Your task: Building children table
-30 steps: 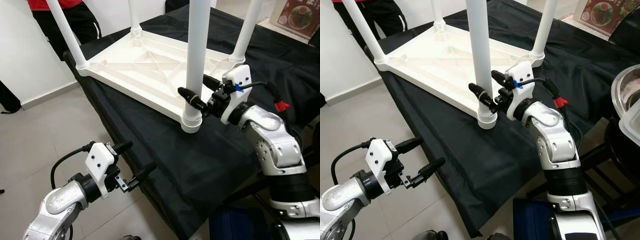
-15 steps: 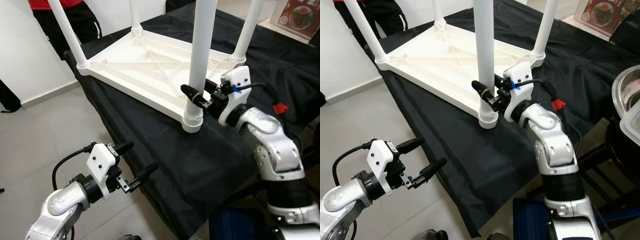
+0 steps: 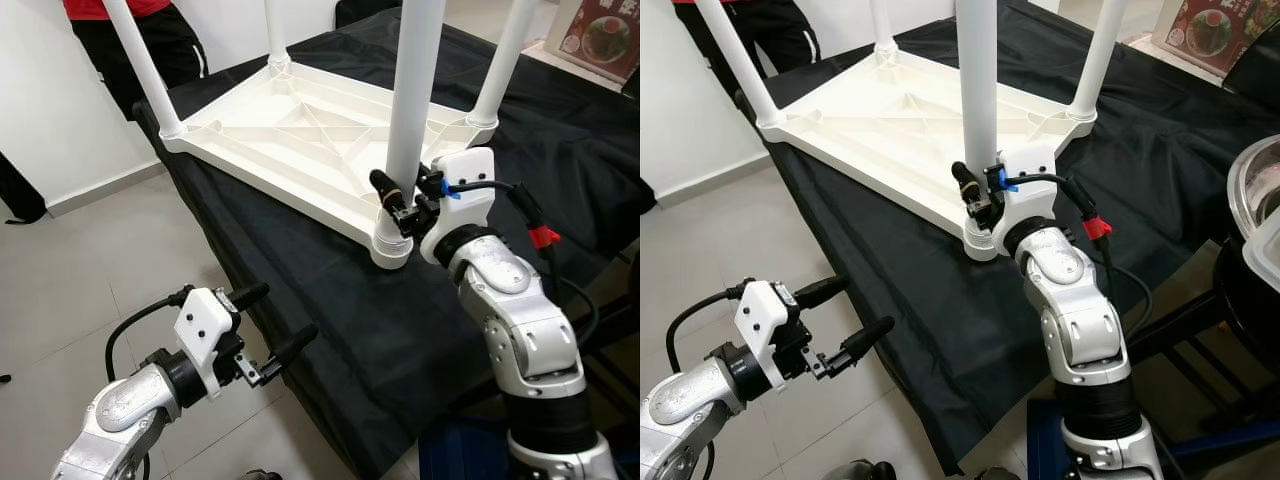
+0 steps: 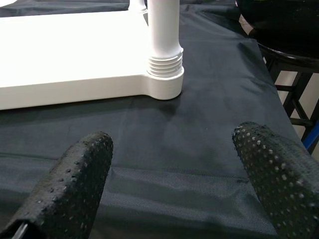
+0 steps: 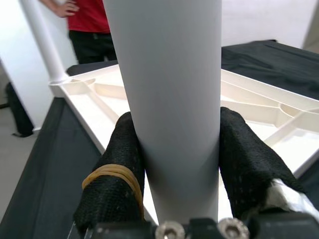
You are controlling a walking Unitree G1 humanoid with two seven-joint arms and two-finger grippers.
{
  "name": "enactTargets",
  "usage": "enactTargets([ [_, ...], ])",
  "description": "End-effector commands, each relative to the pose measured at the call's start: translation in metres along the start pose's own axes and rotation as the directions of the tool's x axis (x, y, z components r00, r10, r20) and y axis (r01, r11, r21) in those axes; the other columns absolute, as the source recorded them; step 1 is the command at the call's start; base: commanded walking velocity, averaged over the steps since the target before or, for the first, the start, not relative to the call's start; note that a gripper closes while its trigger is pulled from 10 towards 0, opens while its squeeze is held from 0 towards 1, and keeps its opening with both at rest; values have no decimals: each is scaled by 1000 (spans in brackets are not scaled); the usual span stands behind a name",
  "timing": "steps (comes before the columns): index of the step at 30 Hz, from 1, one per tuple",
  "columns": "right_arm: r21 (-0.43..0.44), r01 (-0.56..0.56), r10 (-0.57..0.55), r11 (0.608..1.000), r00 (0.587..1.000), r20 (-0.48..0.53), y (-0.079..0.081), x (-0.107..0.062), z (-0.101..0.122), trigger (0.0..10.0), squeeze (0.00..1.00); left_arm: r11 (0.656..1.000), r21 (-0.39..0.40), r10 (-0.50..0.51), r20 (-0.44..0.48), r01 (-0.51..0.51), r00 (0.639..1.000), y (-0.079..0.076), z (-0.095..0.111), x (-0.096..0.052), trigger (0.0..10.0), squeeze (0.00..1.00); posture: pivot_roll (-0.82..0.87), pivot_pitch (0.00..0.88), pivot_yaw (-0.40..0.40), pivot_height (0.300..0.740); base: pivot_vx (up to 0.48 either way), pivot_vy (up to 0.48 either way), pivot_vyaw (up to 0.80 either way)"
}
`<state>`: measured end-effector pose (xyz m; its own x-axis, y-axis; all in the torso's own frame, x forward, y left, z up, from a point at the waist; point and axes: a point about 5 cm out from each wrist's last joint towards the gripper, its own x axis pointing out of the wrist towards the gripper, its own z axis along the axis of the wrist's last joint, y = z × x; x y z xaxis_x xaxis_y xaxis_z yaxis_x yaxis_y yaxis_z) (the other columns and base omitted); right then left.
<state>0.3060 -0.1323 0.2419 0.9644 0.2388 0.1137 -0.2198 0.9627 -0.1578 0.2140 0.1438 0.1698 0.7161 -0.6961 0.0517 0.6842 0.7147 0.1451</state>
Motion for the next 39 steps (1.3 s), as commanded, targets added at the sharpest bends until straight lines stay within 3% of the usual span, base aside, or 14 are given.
enactTargets([
  [1,-4,101,-101,995,984,-148,-9,-5,-25,0,0,1000,3,-5,-7,5,1000,-3,-2,-1,10000,0,-19,195,-4,740,0,0,0],
  [7,20,108,-104,994,983,-154,-4,-5,-23,0,0,1000,2,-5,-6,6,1000,-3,-2,-1,10000,0,-20,194,-5,740,0,0,0],
  [8,46,98,-91,994,985,-148,0,-5,-21,10000,0,1000,1,-6,-5,6,1000,-3,-2,-1,10000,0,-21,194,-4,740,0,0,0],
  [9,55,95,-86,994,986,-144,1,-6,-20,10000,0,1000,1,-6,-5,6,1000,-3,-2,-1,10000,0,-21,194,-4,740,0,0,0],
  [10,61,84,-75,995,988,-134,2,-6,-18,10000,239,1000,1,-6,-5,6,1000,-3,-2,-1,10000,0,-23,193,-4,740,0,0,0],
  [11,74,72,-63,995,991,-122,2,-6,-17,10000,1000,1000,1,-7,-5,7,1000,-3,-2,-1,10000,0,-23,193,-4,740,0,0,0],
  [23,72,8,-3,997,998,-65,-9,-3,0,10000,1000,1000,-4,-13,-5,13,1000,-4,-2,-2,10000,0,-22,196,-1,740,0,0,0],
  [28,65,-206,206,976,979,10,-16,1,12,10000,1000,1000,-7,-17,-6,17,1000,-5,-3,-2,10000,0,-20,197,-1,740,0,0,0],
  [29,54,-233,232,971,972,17,-21,2,14,10000,902,1000,-7,-18,-6,18,1000,-5,-3,-2,10000,0,-20,197,-3,740,0,0,0],
  [30,42,-263,262,964,965,25,-25,3,16,10000,702,1000,-8,-19,-6,19,1000,-5,-3,-2,10000,0,-20,197,-3,740,0,0,0],
  [31,25,-265,264,964,964,26,-31,6,18,10000,369,1000,-8,-19,-5,19,1000,-5,-2,-2,10000,0,-18,197,-3,740,0,0,0],
  [32,13,-264,263,965,964,24,-34,8,19,10000,369,1000,-7,-19,-5,19,1000,-5,-2,-2,10000,0,-18,197,-3,740,0,0,0],
  [33,9,-285,284,959,958,33,-36,9,21,10000,24,1000,-8,-19,-5,18,1000,-6,-2,-2,10000,0,-14,197,-6,740,0,0,0],
  [39,-24,-348,349,937,935,57,-42,19,30,10000,0,1000,-9,-16,-4,16,1000,-6,-1,-3,10000,0,-6,202,-6,740,0,0,0],
])
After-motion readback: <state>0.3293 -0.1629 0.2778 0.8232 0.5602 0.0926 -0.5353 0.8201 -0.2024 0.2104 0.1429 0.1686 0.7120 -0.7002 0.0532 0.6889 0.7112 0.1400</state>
